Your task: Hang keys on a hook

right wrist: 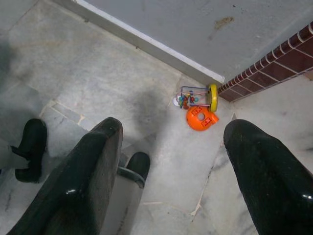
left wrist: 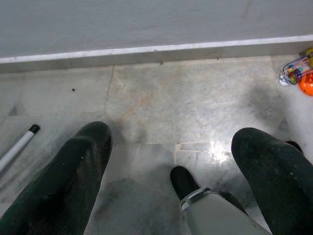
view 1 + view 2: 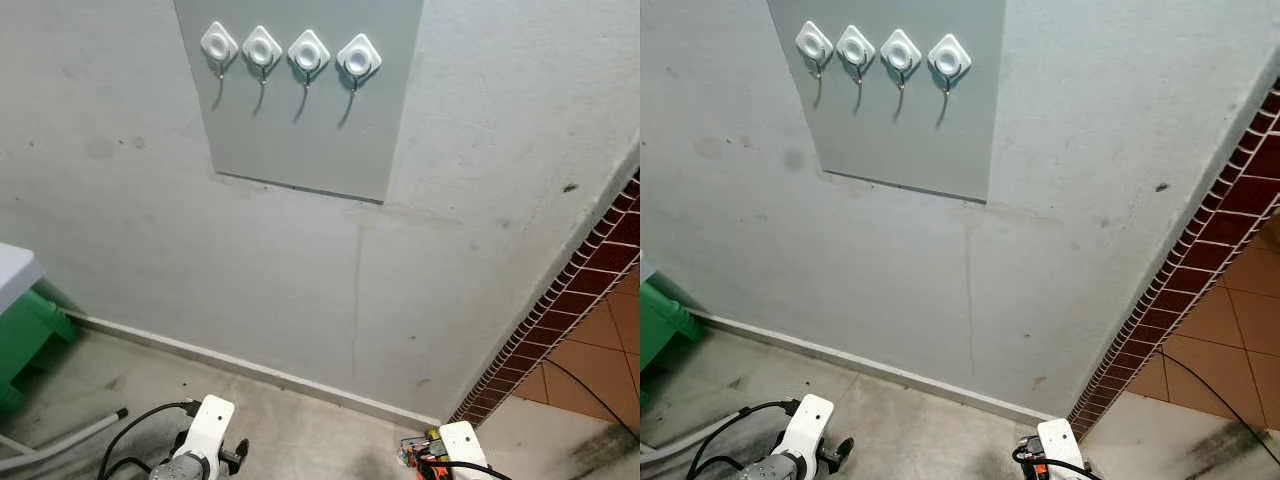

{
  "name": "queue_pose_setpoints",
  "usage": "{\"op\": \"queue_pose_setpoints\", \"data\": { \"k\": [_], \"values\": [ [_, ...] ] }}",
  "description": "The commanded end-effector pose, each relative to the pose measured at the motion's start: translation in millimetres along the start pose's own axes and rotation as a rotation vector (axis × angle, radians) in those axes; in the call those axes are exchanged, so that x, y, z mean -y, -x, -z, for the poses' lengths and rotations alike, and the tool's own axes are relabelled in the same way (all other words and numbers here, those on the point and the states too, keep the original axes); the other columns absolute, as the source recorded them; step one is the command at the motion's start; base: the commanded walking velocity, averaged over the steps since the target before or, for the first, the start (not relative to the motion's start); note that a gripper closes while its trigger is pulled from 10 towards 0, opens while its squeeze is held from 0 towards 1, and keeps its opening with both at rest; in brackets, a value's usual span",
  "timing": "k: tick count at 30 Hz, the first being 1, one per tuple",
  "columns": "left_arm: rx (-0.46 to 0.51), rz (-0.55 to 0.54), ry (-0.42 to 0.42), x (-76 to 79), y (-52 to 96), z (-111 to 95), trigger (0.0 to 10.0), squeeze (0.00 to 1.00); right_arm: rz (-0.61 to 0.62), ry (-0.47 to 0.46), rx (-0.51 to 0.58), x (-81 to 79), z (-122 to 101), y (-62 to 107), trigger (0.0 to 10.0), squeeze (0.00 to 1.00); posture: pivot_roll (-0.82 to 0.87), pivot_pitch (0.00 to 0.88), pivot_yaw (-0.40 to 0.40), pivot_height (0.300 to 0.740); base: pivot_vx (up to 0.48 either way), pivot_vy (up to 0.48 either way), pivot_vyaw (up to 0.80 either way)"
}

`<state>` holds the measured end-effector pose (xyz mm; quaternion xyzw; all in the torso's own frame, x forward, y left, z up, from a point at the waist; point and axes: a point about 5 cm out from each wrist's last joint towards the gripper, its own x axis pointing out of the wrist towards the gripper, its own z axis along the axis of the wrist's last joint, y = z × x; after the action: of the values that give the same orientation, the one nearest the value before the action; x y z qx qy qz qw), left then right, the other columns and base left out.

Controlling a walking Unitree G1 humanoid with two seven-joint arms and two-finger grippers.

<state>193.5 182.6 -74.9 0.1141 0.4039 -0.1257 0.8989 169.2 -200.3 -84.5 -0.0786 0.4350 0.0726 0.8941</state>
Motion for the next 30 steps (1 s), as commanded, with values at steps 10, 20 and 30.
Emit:
{"op": "queue_pose_setpoints", "data": {
  "k": [10,20,30],
  "values": [
    [0.045,-0.065,0.127,-9.2,2.4,-0.2,10.0,0.0,0.062,-0.066,0.048,6.4,-2.6,1.3,10.0,0.0,-0.06,0.0,0.039,0.74,0.0,0.0,0.0],
    [0.141,-0.086,0.162,-15.5,-1.5,-23.7,10.0,0.0,0.094,-0.066,0.09,6.2,-7.3,1.2,10.0,0.0,-0.04,0.0,0.01,0.74,0.0,0.0,0.0],
    [0.162,-0.075,0.172,-5.2,-5.2,-31.6,10.0,0.0,0.07,-0.102,0.089,-3.3,-10.8,-1.9,10.0,0.0,-0.06,0.0,0.033,0.74,0.0,0.0,0.0]
  ]
}}
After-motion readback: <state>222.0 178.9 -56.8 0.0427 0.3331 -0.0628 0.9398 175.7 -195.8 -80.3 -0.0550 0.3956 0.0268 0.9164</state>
